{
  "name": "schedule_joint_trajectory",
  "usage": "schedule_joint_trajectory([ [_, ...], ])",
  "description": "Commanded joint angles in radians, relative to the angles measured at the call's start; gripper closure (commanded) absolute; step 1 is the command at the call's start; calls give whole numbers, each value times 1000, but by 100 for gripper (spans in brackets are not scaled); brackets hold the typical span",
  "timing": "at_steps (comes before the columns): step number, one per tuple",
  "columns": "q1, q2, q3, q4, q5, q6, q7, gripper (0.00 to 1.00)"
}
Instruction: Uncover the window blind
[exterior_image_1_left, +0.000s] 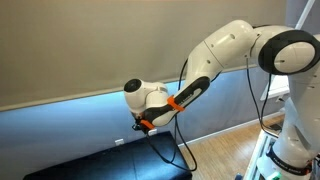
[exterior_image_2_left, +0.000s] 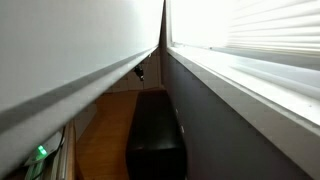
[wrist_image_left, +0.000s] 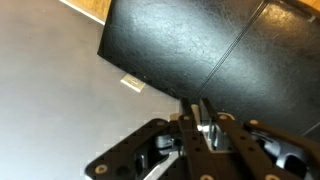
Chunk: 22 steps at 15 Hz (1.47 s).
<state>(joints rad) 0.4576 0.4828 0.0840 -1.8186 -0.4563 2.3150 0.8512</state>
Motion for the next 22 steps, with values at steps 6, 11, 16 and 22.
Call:
schedule_joint_trajectory([
  [6,-1,121,37,78,67,-9,-87,96],
  [11,0,233,58,160,124,-48,-199,96],
  [16,34,220,24,215,94,-143,-205,96],
  [22,84,134,-1,209,38,-160,-149,96],
])
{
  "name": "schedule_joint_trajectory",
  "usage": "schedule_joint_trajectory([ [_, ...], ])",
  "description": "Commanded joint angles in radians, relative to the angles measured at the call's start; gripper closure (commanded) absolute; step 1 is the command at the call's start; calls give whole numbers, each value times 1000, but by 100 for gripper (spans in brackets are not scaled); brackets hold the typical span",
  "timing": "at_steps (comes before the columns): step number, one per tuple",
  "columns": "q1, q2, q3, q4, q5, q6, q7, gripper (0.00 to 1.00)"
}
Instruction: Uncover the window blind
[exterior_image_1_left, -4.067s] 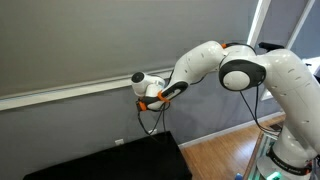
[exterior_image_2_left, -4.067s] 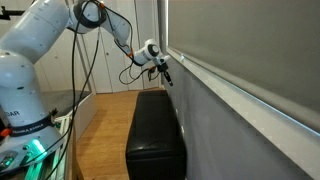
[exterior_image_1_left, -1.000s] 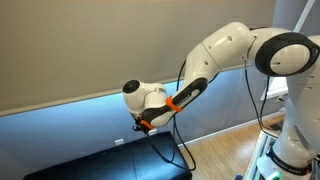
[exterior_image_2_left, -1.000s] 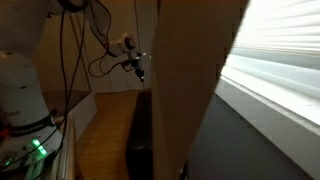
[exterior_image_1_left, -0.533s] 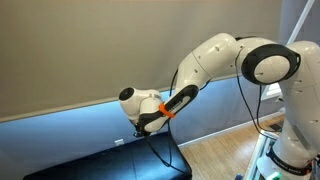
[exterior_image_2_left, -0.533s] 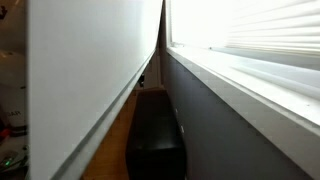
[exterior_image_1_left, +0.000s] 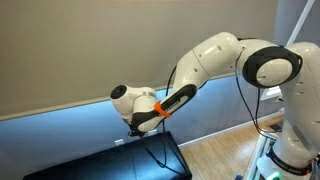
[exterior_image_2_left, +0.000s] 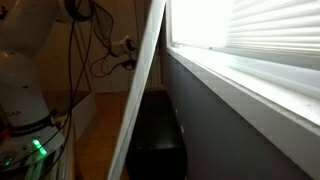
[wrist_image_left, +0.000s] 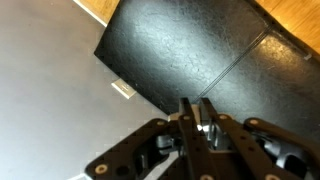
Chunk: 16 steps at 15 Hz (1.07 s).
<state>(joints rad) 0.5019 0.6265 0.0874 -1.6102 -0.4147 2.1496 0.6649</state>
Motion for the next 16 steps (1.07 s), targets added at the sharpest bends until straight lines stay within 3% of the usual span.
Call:
schedule_joint_trajectory([
  [1,45,-26,-7,-5,-12,5,48,96],
  [8,52,-117,-28,-43,-113,3,180,96],
  [16,26,-225,-44,-88,-317,-15,349,96],
])
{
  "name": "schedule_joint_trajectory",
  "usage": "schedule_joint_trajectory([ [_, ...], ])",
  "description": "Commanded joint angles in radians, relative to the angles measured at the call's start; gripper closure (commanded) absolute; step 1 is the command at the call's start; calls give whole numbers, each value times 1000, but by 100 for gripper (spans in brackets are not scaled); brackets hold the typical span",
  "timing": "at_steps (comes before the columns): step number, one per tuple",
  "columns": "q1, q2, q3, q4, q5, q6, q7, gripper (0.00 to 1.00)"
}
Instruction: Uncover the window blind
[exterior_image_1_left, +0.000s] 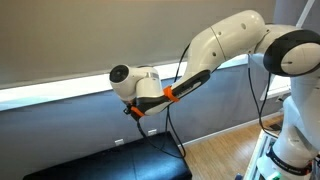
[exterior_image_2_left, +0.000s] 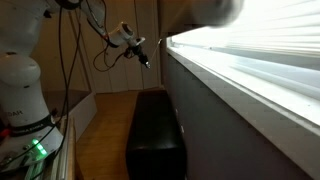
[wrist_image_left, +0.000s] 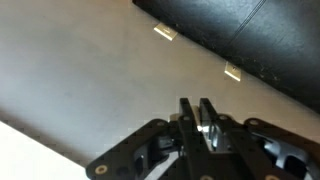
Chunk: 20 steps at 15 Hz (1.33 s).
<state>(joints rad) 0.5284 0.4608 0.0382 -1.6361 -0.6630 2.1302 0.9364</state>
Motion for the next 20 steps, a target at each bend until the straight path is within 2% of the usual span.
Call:
schedule_joint_trajectory([
  [1,-8,-77,7,-72,-96,-3,92,96],
  [15,-137,-307,79,-189,-426,-115,263,96],
  [20,-178,-368,103,-205,-535,-228,370,96],
])
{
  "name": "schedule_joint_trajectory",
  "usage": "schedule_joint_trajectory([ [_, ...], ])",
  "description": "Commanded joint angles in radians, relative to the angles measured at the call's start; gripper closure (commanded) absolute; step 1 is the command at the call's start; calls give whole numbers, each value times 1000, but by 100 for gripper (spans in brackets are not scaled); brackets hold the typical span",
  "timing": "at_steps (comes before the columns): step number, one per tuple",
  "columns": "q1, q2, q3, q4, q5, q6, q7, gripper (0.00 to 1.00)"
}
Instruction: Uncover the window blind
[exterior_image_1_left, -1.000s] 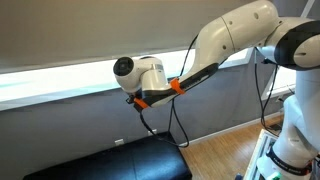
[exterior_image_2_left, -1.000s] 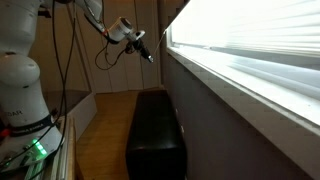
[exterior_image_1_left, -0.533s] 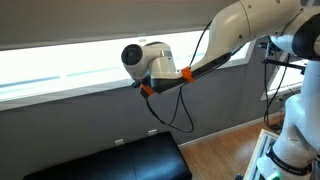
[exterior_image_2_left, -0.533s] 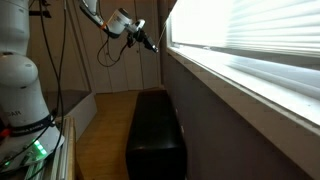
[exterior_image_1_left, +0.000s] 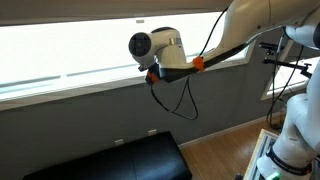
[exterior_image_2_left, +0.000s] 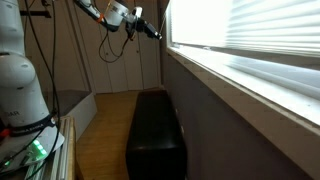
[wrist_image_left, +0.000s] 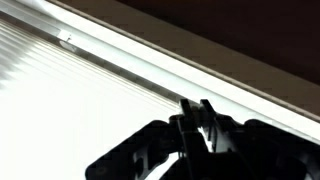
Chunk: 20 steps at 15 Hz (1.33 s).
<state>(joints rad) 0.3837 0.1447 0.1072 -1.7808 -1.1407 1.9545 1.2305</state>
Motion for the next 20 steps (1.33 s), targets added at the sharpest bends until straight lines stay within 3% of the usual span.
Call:
schedule_joint_trajectory([
  [1,-43,-59,38,-60,-78,-71,84,96],
  [2,-53,-66,42,-61,-91,-83,92,96],
  [3,-60,-28,54,0,-61,-68,38,86],
  [11,-72,-42,60,-8,-85,-77,55,86],
  [12,-72,-42,60,-9,-86,-77,55,96],
  [20,-95,-13,59,108,-334,-162,145,96],
])
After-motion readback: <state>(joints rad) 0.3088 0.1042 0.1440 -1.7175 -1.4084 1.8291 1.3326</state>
